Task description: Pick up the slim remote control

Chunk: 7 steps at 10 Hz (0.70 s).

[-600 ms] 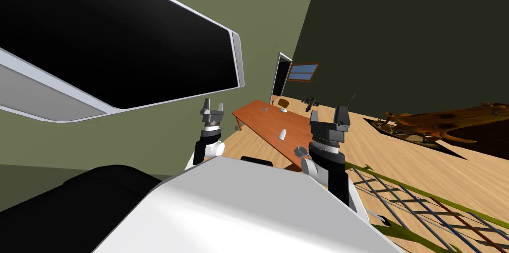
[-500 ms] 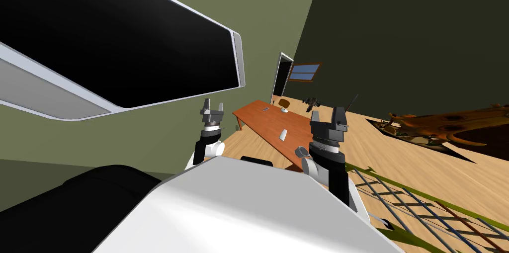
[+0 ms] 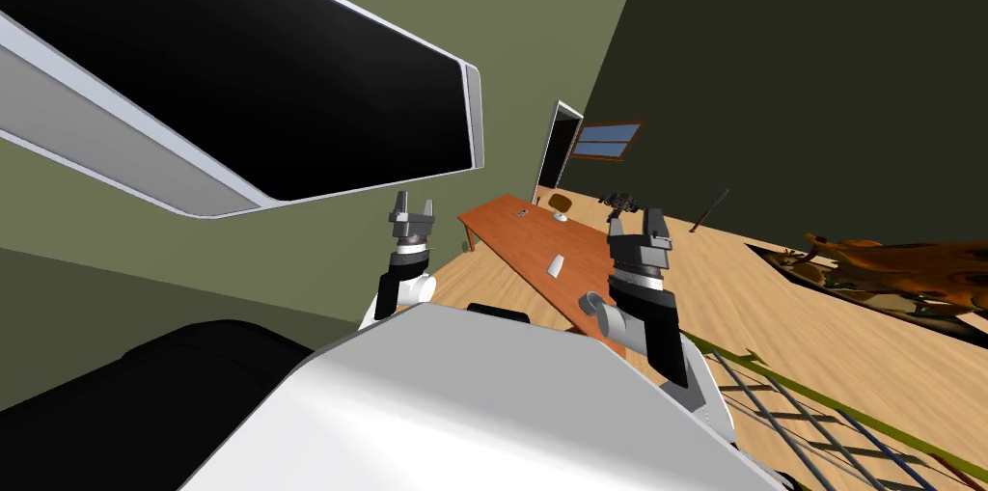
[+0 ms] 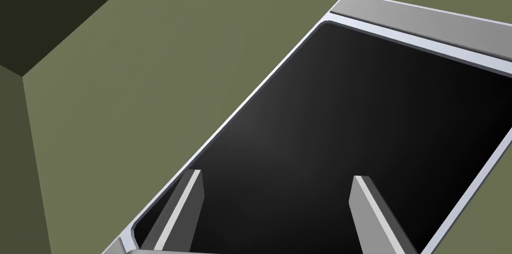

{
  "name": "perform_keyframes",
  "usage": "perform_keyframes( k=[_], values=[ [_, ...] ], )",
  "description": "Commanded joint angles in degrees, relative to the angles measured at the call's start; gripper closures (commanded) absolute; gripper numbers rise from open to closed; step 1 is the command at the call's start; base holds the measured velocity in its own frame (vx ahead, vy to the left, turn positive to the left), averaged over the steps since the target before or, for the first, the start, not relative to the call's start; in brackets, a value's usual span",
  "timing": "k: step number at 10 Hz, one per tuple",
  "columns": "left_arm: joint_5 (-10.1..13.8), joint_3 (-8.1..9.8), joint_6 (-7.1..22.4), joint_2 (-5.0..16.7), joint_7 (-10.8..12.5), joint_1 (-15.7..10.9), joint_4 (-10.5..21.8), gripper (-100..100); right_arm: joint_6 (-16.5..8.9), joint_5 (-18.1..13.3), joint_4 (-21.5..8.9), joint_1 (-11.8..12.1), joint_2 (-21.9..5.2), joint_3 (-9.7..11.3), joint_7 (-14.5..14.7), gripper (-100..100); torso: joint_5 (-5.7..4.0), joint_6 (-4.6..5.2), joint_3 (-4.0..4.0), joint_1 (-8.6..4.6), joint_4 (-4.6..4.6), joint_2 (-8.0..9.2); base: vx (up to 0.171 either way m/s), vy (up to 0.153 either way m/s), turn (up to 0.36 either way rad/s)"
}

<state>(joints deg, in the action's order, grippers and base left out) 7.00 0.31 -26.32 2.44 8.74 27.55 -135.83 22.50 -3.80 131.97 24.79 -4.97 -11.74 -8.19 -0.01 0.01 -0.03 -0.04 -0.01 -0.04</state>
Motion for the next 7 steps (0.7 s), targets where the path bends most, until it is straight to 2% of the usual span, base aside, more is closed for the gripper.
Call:
perform_keyframes(
  k=[1, 2, 3, 5, 6, 7],
  values=[
    [0.0, 0.00, 0.0, 0.0, 0.0, 0.0, 0.0, 0, -1.4, 0.0, -2.1, -0.9, -0.9, -2.6, -1.5, -100, 0.00, 0.00, 0.00, 0.00, 0.00, 0.00, 0.007, 0.005, 0.160],
    [0.0, 0.00, 0.0, 0.0, 0.0, 0.0, 0.0, 0, -3.3, -0.1, -3.8, -2.0, -1.6, -4.3, -2.9, -100, 0.01, -0.03, 0.00, 0.02, 0.00, -0.01, 0.012, 0.007, 0.258],
    [0.0, 0.00, 0.0, 0.0, 0.0, 0.0, 0.0, 0, -3.3, -0.1, -3.8, -2.0, -1.6, -5.0, -2.9, -100, 0.01, -0.03, -0.02, 0.04, -0.01, -0.03, 0.011, 0.001, 0.071],
    [0.0, 0.00, 0.0, 0.0, 0.0, 0.0, 0.0, 0, -6.8, -0.2, -7.9, -4.3, -3.2, -8.8, -6.0, -100, 0.01, -0.02, -0.01, 0.04, 0.00, -0.02, 0.012, 0.012, 0.252],
    [0.0, -0.01, 0.0, 0.0, 0.0, 0.0, 0.0, 0, -7.7, -0.2, -7.9, -4.3, -3.2, -10.1, -6.0, -100, 0.02, -0.04, -0.03, 0.06, -0.01, -0.05, 0.016, 0.005, 0.083],
    [0.0, 0.00, 0.0, 0.0, 0.0, 0.0, 0.0, 0, -9.3, -0.4, -10.2, -5.5, -4.1, -12.4, -7.7, -100, 0.01, 0.03, -0.02, 0.04, -0.01, -0.04, 0.016, 0.015, 0.154]
  ],
)
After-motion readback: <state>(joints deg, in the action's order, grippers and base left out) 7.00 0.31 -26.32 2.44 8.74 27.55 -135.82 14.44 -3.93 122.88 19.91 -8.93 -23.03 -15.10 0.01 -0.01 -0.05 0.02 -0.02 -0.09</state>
